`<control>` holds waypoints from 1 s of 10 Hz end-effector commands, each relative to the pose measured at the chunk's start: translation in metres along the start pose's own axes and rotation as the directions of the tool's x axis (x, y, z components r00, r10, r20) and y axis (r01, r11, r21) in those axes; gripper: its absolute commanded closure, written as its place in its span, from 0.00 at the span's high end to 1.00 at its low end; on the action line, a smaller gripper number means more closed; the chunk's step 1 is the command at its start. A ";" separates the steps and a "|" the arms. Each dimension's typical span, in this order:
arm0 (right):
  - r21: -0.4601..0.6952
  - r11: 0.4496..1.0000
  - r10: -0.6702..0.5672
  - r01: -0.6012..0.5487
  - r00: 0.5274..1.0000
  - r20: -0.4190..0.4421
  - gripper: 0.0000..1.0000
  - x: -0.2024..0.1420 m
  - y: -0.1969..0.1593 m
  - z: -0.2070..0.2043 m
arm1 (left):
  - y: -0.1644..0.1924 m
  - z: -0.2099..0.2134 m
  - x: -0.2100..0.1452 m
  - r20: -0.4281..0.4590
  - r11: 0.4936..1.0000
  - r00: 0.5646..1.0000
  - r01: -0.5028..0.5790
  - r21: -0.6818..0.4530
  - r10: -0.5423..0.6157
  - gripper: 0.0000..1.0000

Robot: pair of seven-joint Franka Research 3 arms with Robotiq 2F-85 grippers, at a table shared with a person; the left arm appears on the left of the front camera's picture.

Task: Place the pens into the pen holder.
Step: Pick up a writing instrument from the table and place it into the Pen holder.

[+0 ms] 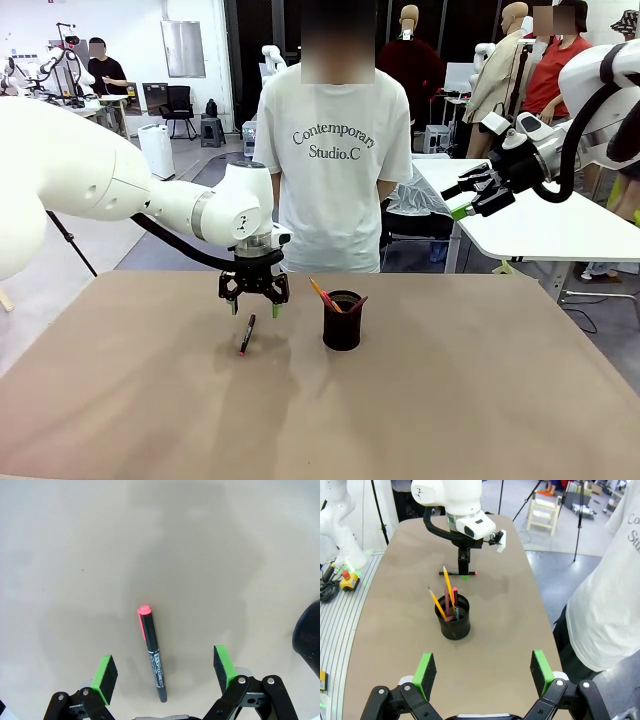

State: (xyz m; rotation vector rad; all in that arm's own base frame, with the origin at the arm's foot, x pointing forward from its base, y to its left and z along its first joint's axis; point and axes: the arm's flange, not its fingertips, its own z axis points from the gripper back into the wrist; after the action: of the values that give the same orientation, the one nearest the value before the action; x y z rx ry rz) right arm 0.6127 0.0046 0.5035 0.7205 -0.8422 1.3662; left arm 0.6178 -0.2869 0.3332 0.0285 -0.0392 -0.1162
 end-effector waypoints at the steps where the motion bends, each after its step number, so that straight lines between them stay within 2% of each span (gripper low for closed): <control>1: -0.001 1.000 0.003 -0.003 1.000 -0.001 1.00 0.001 0.001 0.000 | 0.004 -0.003 -0.001 0.007 1.000 1.000 -0.019 0.009 0.019 1.00; 6: -0.001 1.000 0.003 -0.003 1.000 -0.001 1.00 0.001 0.001 0.000 | 0.011 -0.020 0.000 -0.011 0.999 0.999 -0.044 0.002 0.044 1.00; 7: -0.001 1.000 0.003 -0.003 1.000 -0.001 1.00 0.001 0.001 0.000 | 0.013 -0.025 0.001 0.014 0.999 0.999 -0.035 0.022 0.034 0.96; 10: -0.001 1.000 0.003 -0.003 1.000 -0.001 1.00 0.001 0.001 0.000 | 0.013 -0.023 0.001 0.048 0.999 0.998 -0.028 0.020 0.027 0.39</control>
State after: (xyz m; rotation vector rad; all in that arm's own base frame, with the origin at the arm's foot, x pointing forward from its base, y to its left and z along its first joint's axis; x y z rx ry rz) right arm 0.6127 0.0046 0.5035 0.7205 -0.8422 1.3662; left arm 0.6267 -0.2787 0.3107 0.0264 -0.0570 -0.1016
